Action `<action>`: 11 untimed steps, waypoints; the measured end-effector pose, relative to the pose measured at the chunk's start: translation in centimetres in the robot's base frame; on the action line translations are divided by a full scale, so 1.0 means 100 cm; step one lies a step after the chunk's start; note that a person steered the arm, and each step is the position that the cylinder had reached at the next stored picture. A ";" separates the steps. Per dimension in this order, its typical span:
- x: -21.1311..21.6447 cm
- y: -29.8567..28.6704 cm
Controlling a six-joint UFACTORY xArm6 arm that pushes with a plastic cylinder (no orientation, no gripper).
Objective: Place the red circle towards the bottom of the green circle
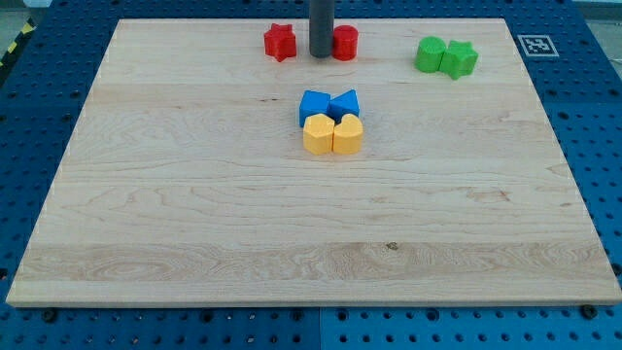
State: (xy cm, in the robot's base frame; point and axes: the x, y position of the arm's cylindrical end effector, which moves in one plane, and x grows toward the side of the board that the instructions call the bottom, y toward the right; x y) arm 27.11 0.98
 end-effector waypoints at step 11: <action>-0.007 0.040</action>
State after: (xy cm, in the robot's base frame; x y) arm 26.43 4.96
